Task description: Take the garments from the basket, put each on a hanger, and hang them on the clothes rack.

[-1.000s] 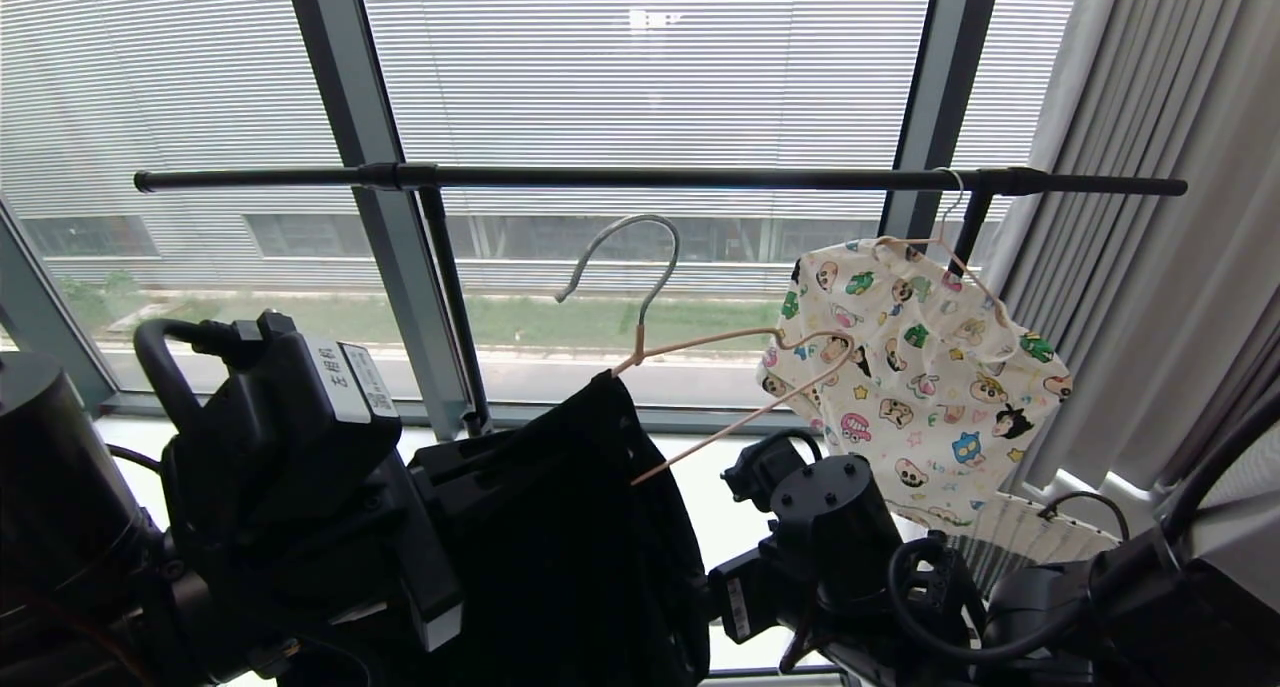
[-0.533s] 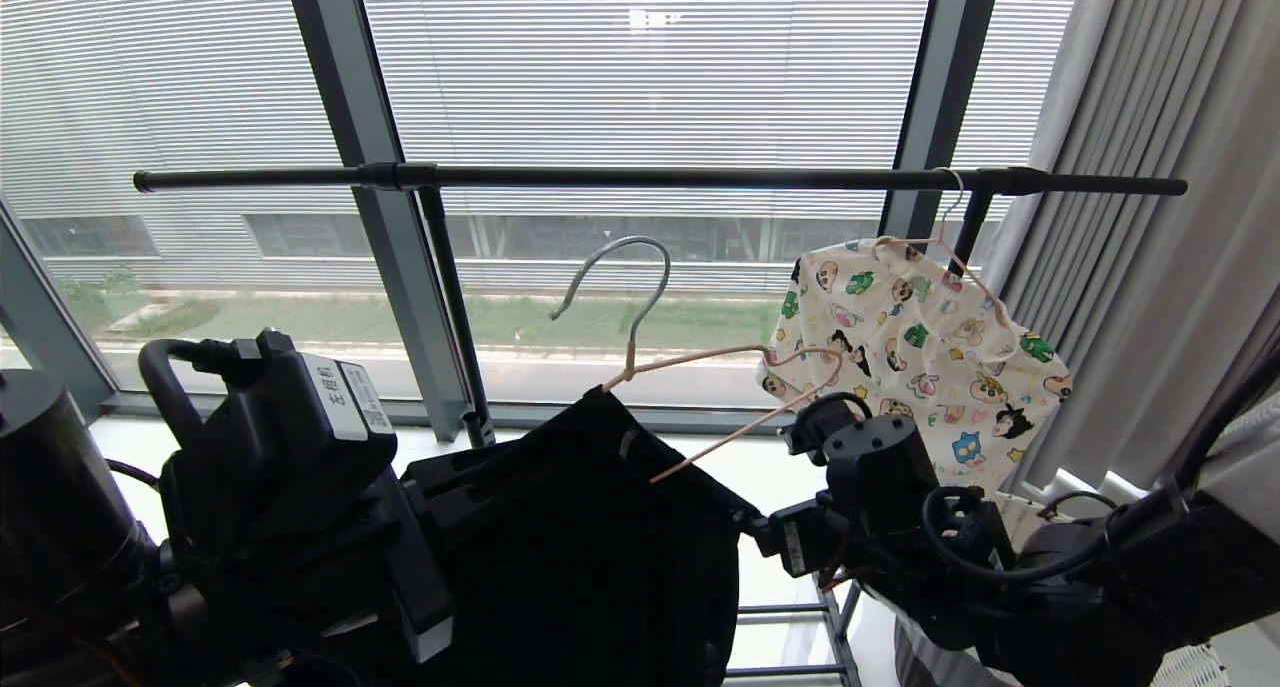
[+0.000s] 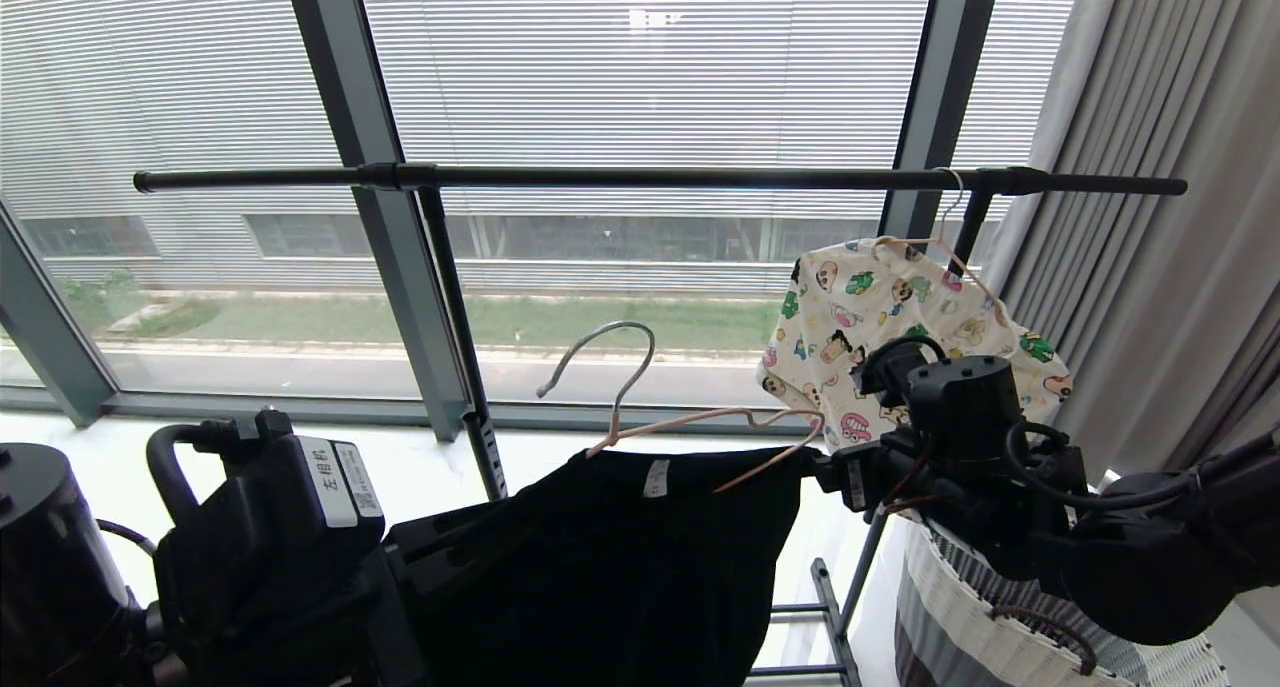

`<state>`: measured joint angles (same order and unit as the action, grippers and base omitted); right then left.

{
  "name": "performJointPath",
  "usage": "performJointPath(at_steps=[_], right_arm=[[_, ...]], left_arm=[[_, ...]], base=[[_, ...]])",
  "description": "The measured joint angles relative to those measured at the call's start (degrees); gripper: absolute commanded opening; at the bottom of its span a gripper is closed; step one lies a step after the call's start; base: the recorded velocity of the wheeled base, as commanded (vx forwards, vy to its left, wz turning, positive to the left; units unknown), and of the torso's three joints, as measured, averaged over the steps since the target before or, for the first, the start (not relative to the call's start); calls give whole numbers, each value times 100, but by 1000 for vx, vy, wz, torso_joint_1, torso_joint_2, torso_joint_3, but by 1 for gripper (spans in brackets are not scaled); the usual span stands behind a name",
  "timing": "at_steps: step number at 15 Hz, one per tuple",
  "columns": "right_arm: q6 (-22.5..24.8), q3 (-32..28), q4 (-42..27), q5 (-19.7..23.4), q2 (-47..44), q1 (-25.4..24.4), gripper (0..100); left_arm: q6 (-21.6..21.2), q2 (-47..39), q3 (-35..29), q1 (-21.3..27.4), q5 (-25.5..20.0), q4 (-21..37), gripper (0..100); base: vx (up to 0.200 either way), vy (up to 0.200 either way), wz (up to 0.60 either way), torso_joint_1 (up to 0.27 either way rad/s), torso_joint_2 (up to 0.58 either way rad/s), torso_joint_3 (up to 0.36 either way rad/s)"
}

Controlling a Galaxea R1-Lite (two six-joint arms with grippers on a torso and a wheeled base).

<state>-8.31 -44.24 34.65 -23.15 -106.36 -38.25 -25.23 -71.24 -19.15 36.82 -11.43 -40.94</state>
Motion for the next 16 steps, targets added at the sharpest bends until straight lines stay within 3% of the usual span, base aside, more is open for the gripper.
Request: performJointPath(at_steps=[5, 8, 12, 16], right_arm=[[106, -9, -2, 66, 280, 171, 100], [202, -16, -13, 391, 492, 238, 100], [486, -38, -306, 1347, 1003, 304, 100], [863, -105, -1677, 2862, 1869, 499, 100]], left_arm=[[-18, -4, 306, -33, 2, 34, 0], [-38, -122, 419, -29, -6, 27, 0], [-33, -336, 406, -33, -2, 0, 0], [-24, -391, 350, -201, -5, -11, 0]], base=[[0, 0, 0, 0, 0, 0], [0, 0, 0, 0, 0, 0], [0, 0, 0, 0, 0, 0], [0, 0, 0, 0, 0, 0]])
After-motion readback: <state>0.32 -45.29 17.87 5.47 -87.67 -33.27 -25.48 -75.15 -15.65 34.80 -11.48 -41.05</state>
